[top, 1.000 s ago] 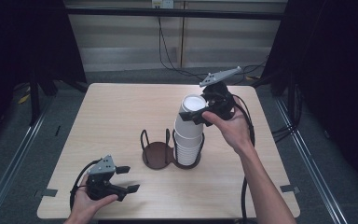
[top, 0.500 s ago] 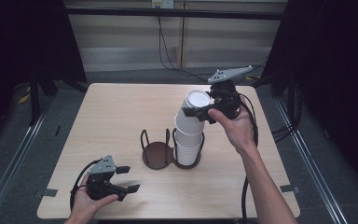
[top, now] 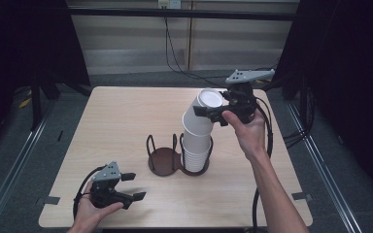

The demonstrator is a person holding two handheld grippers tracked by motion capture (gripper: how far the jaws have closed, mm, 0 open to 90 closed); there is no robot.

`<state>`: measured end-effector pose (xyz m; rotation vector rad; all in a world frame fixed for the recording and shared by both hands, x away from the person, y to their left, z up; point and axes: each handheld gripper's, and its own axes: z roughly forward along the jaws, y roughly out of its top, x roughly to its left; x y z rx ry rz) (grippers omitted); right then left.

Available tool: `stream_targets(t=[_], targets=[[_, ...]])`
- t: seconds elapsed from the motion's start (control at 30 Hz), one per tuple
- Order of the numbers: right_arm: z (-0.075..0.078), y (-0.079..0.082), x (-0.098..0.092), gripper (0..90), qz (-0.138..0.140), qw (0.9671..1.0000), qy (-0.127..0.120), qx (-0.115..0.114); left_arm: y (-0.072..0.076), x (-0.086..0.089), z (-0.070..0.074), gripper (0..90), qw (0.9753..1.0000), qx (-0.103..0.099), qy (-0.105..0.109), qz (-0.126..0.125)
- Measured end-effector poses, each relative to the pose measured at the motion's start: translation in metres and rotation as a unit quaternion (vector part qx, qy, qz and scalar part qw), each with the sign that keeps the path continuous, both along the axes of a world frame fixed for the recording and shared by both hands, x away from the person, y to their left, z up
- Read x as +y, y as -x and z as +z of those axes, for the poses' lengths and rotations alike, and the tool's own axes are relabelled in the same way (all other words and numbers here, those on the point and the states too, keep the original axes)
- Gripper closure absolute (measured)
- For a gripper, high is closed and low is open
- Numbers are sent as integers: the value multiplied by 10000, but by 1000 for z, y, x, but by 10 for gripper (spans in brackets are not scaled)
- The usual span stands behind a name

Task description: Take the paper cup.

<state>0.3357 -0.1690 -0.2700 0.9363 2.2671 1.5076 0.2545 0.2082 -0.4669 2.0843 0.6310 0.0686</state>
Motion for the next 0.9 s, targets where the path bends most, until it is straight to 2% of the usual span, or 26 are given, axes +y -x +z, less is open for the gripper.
stream_targets(t=[0.13,0.37,0.5,0.57,0.73,0.77,0.9], targets=[[0,1,-2,239,-50,10000,-52,-39,-1,0,0,212,10000,-2,3,-2],[0,5,-9,240,-86,9990,-420,-153,-1,1,0,210,10000,-13,28,22],[-1,8,-12,240,-120,9981,-566,-213,-2,2,2,207,9999,18,112,32],[0,9,-13,240,-141,9979,-587,-251,-3,1,4,208,9998,34,207,26],[0,13,-17,240,-131,9973,-665,-297,-3,0,6,202,9998,-21,173,17],[0,15,-17,241,-126,9972,-676,-309,-3,1,7,202,9998,-94,171,-3],[-1,20,-20,241,-112,9970,-693,-314,-3,-1,7,197,9997,-42,225,19]])
